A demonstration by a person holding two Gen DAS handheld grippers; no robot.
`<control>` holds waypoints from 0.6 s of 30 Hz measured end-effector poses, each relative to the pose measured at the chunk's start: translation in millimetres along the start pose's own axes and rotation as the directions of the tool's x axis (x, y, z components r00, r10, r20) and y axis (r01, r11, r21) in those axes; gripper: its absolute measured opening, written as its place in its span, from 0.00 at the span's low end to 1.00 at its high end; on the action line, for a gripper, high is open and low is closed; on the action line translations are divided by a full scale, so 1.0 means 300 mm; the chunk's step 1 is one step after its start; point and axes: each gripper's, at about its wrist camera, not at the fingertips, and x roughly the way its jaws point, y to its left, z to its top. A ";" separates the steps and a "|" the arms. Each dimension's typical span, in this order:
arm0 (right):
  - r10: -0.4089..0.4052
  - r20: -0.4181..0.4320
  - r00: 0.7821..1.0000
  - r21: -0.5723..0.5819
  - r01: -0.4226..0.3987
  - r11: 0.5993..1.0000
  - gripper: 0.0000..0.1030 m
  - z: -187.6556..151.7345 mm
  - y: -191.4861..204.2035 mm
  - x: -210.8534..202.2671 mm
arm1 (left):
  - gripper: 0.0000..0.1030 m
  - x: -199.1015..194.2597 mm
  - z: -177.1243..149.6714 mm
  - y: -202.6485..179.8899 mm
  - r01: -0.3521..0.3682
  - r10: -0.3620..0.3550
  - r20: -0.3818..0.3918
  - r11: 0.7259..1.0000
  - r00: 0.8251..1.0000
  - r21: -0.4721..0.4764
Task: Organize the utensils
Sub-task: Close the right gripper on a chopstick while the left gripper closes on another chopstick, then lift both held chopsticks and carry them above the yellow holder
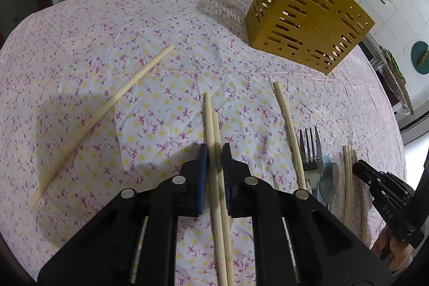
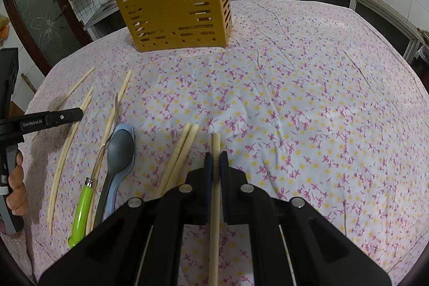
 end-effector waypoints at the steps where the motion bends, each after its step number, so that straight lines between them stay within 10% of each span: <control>1: 0.001 0.001 1.000 0.002 -0.001 1.000 0.06 0.000 -0.001 -0.001 | 0.04 0.000 0.001 -0.004 0.002 -0.002 0.001 1.000 1.000 0.007; 18: 0.018 0.013 1.000 0.015 -0.018 1.000 0.06 0.022 -0.009 -0.031 | 0.04 -0.069 -0.015 0.000 0.034 -0.034 0.039 0.999 0.999 -0.011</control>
